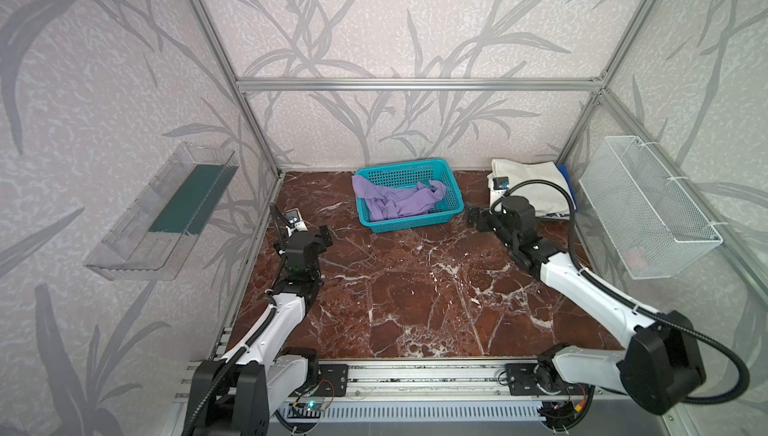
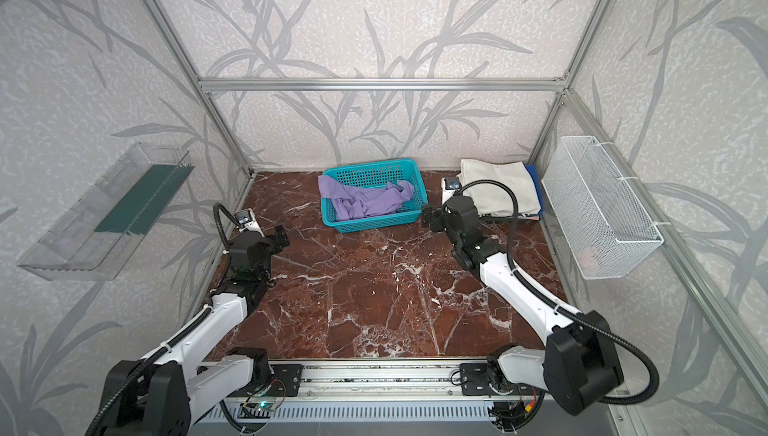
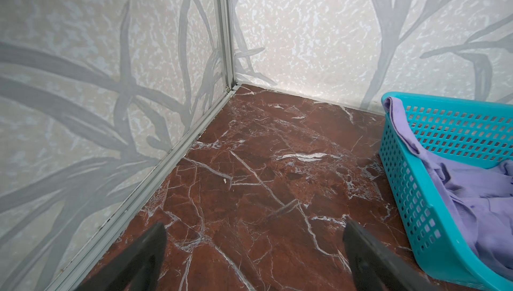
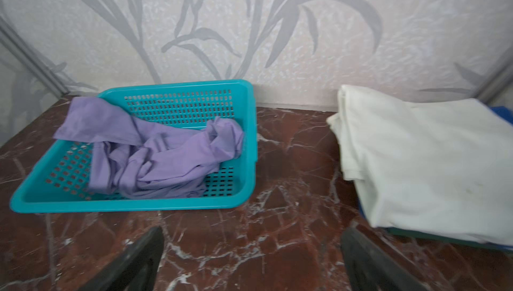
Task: Fold and stack the t-shirts
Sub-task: 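Reach the right gripper into the teal basket toward the lavender t-shirt, then grasp the lavender t-shirt with the right gripper and lift it out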
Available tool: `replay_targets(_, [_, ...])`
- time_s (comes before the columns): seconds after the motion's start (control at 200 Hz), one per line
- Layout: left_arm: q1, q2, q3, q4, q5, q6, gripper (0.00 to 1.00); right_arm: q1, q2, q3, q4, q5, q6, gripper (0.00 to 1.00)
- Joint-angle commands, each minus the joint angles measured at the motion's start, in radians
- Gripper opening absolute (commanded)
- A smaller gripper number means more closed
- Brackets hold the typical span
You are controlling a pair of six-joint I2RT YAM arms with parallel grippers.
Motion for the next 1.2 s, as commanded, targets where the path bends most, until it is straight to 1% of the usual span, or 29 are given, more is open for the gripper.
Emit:
replay_targets(0.0, [-0.018, -0.022, 0.077, -0.169, 0.024, -0.099, 0.99, 0.093, 0.142, 0.134, -0.199, -0.039, 0.021, 0.99])
replay_targets(0.035, [-0.026, -0.023, 0.102, -0.217, 0.061, -0.139, 0.99, 0.131, 0.195, 0.183, -0.191, -0.021, -0.002, 0.99])
replay_targets(0.08, [-0.050, -0.021, 0.122, -0.237, 0.096, -0.166, 0.99, 0.171, 0.273, 0.263, -0.200, -0.012, -0.027, 0.99])
replay_targets(0.125, [-0.078, -0.018, 0.136, -0.246, 0.104, -0.180, 0.99, 0.200, 0.346, 0.356, -0.232, 0.003, -0.038, 0.99])
replay_targets(0.16, [-0.097, -0.015, 0.148, -0.253, 0.103, -0.186, 0.99, 0.217, 0.432, 0.431, -0.258, 0.019, -0.038, 0.99])
replay_targets(0.205, [-0.114, -0.014, 0.166, -0.277, 0.103, -0.190, 0.99, 0.227, 0.511, 0.514, -0.275, 0.017, -0.042, 0.99])
replay_targets(0.32, [-0.137, -0.042, 0.190, -0.314, 0.099, -0.183, 0.99, 0.230, 0.703, 0.724, -0.350, 0.009, -0.042, 0.99])
replay_targets(0.36, [-0.142, -0.059, 0.187, -0.315, 0.095, -0.181, 0.99, 0.231, 0.772, 0.809, -0.400, 0.033, -0.049, 0.99])
replay_targets(0.445, [-0.151, -0.091, 0.173, -0.314, 0.098, -0.186, 0.99, 0.233, 0.901, 0.967, -0.487, 0.120, -0.067, 1.00])
replay_targets(0.51, [-0.156, -0.102, 0.170, -0.316, 0.104, -0.194, 0.99, 0.233, 0.983, 1.075, -0.540, 0.138, -0.076, 1.00])
replay_targets(0.665, [-0.164, -0.095, 0.184, -0.328, 0.120, -0.195, 0.99, 0.234, 1.177, 1.370, -0.708, 0.118, -0.101, 1.00])
replay_targets(0.77, [-0.170, -0.104, 0.191, -0.330, 0.124, -0.193, 0.98, 0.228, 1.342, 1.648, -0.878, 0.143, -0.090, 1.00])
replay_targets(0.815, [-0.170, -0.109, 0.193, -0.331, 0.125, -0.191, 0.98, 0.225, 1.400, 1.754, -0.930, 0.129, -0.089, 1.00])
replay_targets(0.855, [-0.171, -0.114, 0.199, -0.336, 0.124, -0.188, 0.98, 0.219, 1.438, 1.816, -0.959, 0.106, -0.084, 1.00])
replay_targets(0.9, [-0.173, -0.119, 0.203, -0.342, 0.120, -0.186, 0.97, 0.212, 1.460, 1.844, -0.974, 0.083, -0.070, 1.00])
replay_targets(0.94, [-0.174, -0.124, 0.205, -0.341, 0.119, -0.184, 0.97, 0.204, 1.456, 1.829, -0.965, 0.063, -0.048, 1.00])
replay_targets(1.09, [-0.174, -0.125, 0.211, -0.337, 0.131, -0.186, 0.96, 0.161, 1.381, 1.648, -0.854, -0.037, 0.022, 1.00])
replay_targets(1.115, [-0.174, -0.124, 0.213, -0.336, 0.134, -0.186, 0.96, 0.154, 1.377, 1.632, -0.843, -0.055, 0.030, 0.99])
replay_targets(1.195, [-0.174, -0.121, 0.217, -0.330, 0.140, -0.189, 0.95, 0.135, 1.391, 1.658, -0.865, -0.090, 0.038, 0.95])
